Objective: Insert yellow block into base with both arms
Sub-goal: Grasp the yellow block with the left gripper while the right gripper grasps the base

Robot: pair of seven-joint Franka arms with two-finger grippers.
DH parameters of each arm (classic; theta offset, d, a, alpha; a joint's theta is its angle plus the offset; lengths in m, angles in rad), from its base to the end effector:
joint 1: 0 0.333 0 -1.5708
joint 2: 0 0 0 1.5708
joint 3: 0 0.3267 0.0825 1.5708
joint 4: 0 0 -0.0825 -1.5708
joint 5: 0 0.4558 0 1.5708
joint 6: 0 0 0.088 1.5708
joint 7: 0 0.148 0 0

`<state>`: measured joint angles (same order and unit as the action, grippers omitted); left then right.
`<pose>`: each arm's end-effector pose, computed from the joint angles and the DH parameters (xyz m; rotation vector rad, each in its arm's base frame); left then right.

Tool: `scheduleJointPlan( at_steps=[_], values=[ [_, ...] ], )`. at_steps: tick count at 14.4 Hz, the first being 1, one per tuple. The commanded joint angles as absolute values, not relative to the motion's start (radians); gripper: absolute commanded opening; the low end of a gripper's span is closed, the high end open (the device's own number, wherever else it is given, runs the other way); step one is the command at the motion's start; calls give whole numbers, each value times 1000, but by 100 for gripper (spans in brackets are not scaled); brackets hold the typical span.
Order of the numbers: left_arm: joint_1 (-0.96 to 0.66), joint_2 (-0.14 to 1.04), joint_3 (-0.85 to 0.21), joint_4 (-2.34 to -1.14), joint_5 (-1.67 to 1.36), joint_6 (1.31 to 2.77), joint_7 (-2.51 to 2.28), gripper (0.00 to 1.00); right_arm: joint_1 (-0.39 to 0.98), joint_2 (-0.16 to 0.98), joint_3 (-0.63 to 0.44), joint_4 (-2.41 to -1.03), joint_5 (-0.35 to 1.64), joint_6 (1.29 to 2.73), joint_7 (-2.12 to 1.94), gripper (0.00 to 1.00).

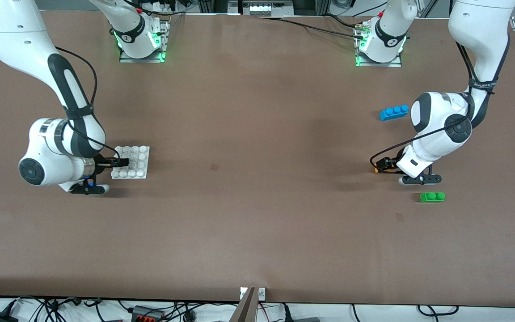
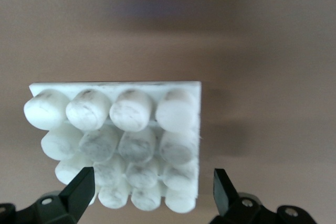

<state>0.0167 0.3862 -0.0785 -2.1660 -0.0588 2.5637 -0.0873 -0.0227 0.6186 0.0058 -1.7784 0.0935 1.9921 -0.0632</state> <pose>0.6100 -0.0408 0.1253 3.0764 0.1239 0.0114 0.6492 -0.0016 0.1017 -2.9850 0.0147 0.6072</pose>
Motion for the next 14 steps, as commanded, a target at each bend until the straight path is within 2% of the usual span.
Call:
scheduleJointPlan(
  at_steps=[1,5,8,10,11,14],
  values=[
    [12,387,-78,-2189,-64,2596,-80,100,-28,627,12,-1786,115,1999,-95,100],
    [0,383,-80,-2203,-64,2595,-78,100,-28,634,12,-1787,115,2000,-95,100],
    [-14,387,-78,-2204,-64,2595,-75,100,-29,643,12,-1786,117,2000,-95,79],
    [-18,388,-78,-2204,-64,2595,-74,100,-28,649,14,-1781,117,2002,-95,77],
    [-17,390,-78,-2204,-64,2595,-71,100,-28,649,15,-1781,117,2000,-95,68],
    [-17,391,-78,-2204,-64,2595,-66,100,-26,650,15,-1779,117,2000,-95,51]
  ],
)
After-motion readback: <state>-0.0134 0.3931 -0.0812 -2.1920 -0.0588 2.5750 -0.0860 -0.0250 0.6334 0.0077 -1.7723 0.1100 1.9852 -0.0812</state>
